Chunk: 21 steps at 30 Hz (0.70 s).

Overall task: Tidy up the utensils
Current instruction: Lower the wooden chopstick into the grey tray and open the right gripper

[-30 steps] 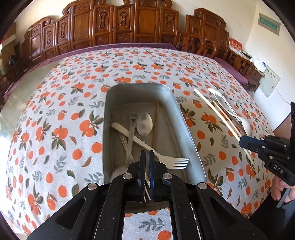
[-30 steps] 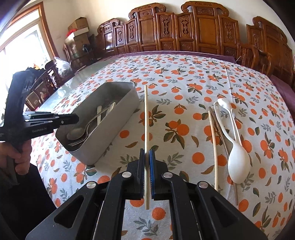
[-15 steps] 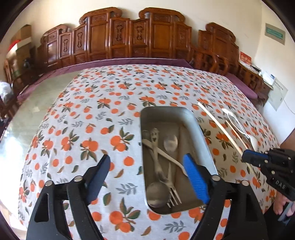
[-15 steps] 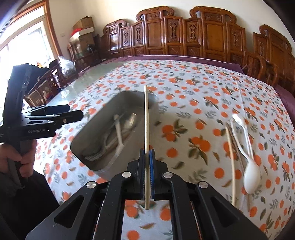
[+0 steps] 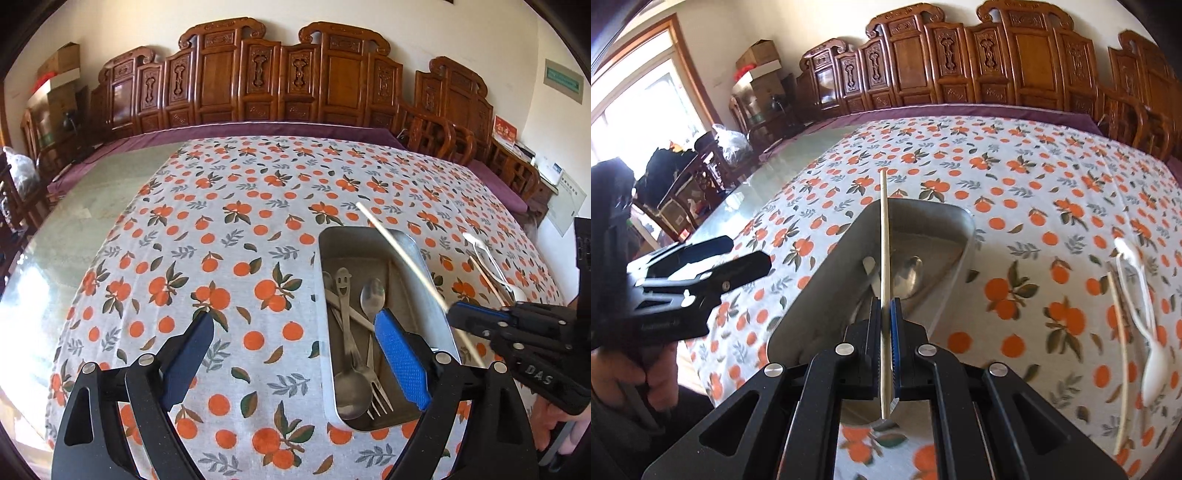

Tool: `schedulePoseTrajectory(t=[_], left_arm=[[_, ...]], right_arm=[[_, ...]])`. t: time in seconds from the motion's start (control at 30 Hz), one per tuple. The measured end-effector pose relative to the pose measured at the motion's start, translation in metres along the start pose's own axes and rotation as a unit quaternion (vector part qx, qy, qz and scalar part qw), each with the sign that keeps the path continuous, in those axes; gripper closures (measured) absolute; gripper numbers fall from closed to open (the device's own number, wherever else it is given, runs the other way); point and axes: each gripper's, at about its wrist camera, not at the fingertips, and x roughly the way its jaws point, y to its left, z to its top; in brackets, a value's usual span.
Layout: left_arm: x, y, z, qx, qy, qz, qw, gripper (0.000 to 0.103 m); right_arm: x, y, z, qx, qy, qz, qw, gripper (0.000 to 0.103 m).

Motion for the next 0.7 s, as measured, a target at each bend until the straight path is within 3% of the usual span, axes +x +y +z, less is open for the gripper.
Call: schedulePoseTrajectory(t=[0.4, 0.7], left_arm=[[0.001, 0.002, 0.0, -0.001, 0.0, 0.0, 1.0, 0.018], [-0.001, -0.002, 0.001, 0.0, 0.0, -0.003, 1.0, 0.018]], right_arm=[[0.03, 0.008, -0.007, 0.038, 0.026, 0.002, 0.999, 0.096], [0.011, 0.001, -0.007, 0.024, -0.001, 0.011, 1.0, 0.093]])
